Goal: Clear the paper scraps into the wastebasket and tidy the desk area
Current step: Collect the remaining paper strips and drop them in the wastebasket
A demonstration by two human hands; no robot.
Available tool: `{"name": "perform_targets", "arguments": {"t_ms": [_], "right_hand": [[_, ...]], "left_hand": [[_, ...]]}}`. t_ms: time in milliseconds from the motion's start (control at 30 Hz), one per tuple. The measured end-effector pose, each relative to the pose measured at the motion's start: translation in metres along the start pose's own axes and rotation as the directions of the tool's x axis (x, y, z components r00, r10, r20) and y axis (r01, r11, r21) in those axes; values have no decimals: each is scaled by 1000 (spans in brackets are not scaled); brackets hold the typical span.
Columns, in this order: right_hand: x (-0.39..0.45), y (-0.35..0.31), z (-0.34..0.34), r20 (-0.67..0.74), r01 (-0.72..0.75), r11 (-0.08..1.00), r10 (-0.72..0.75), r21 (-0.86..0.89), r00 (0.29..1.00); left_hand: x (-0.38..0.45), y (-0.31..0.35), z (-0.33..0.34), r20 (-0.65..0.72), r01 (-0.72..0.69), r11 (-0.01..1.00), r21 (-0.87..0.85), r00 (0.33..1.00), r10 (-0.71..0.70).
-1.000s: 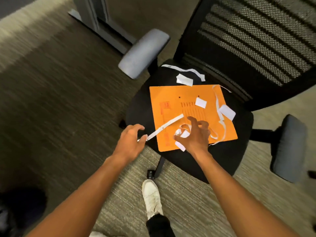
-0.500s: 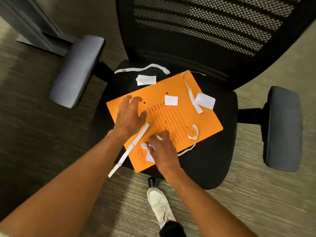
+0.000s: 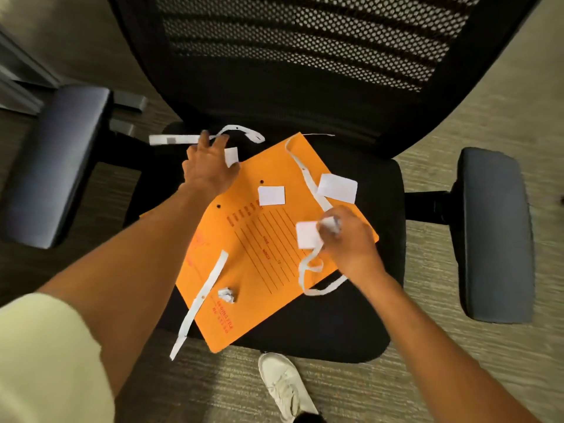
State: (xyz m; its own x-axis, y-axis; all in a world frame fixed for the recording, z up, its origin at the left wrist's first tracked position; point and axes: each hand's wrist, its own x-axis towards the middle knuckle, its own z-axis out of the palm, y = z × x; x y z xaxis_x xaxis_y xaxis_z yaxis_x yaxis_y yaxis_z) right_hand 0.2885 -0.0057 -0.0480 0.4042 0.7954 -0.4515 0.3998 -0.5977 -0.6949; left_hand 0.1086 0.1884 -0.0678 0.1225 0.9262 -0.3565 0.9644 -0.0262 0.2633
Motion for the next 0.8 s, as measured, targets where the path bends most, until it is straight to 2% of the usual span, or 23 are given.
{"name": "perform_targets", "arguments": {"t_ms": [100,167,300,433,533,600,700,800], "right_hand": [[35,-2,-23,-149,2,998,-11,-62,989],[54,-3,-30,-175,-11,996,-5,-94,985],[79,-7,-25,-135,-49,986,28,-159,990],[90,-14,-7,-62,-141,906,127,-399,990],[91,-17,8,-61,-107,829,87,-549,994],[93,-20,17,-93,-117,799,77,-590,993],[96,-26,26,-151,-125,812,46,-570,987],[96,-28,35,-131,-20,837,-61,-547,990]], "left_hand": [[4,-3,5,-81,-45,994,101,995,53],[5,-3,7,-124,-63,991,122,989,78],[7,-7,5,-171,-85,995,55,981,93],[4,-21,0,-208,-99,994,-55,974,85],[-3,-30,-7,-244,-123,984,-129,966,89],[-9,-34,-13,-279,-168,973,-157,953,120],[-20,-38,-21,-314,-251,954,-166,930,191],[-34,-43,-25,-329,-338,930,-144,903,277]]}}
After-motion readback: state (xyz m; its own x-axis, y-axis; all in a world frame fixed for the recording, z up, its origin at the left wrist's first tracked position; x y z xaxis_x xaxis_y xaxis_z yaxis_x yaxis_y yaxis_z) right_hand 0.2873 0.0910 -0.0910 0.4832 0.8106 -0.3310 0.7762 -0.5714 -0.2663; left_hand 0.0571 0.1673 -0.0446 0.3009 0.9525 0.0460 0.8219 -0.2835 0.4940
